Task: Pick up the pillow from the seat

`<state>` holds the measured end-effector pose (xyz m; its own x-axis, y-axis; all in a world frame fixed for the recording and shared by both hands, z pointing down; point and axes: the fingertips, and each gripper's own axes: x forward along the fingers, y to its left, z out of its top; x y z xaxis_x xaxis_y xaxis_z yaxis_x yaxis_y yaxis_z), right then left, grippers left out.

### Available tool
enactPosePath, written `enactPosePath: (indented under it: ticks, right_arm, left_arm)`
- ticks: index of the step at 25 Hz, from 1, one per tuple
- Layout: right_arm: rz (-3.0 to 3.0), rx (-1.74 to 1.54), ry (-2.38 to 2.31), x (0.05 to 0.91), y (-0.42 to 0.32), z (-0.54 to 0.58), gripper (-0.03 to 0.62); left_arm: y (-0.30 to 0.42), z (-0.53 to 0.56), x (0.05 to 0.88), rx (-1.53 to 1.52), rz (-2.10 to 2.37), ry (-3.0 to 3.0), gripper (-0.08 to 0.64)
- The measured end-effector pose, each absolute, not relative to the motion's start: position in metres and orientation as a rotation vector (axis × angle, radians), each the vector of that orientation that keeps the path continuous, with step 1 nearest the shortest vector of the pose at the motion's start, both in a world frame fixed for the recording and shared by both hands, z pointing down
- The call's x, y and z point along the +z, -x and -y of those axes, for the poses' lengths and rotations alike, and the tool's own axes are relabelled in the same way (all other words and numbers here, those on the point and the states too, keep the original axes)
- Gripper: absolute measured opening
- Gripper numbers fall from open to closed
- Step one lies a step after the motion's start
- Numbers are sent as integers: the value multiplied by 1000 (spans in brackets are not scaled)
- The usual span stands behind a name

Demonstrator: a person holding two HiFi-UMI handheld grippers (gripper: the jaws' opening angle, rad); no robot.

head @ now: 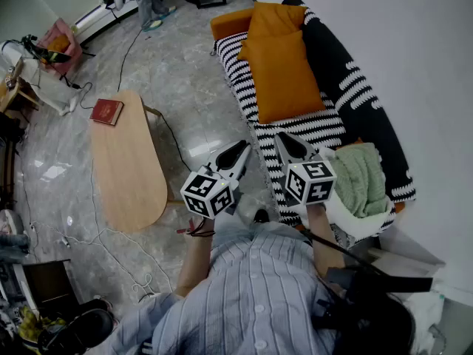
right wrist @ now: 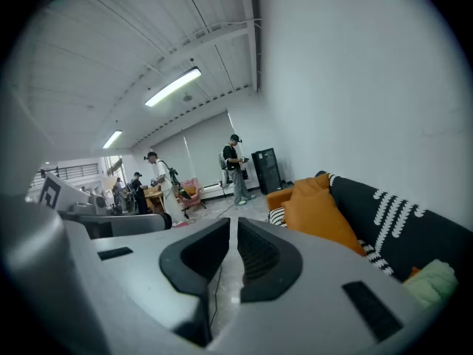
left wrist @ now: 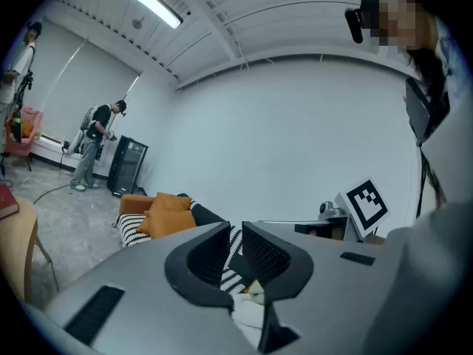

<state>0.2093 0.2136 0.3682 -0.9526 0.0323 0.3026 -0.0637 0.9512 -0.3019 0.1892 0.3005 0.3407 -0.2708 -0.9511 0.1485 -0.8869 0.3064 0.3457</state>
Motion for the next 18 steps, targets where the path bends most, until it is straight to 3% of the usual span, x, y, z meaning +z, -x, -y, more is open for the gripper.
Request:
enactPosePath:
  ticks: [18]
  right_arm:
    - [2792, 470, 3, 373, -194, -206, 44]
  left_arm:
    - [-175, -292, 345, -271, 2237, -1631, 41]
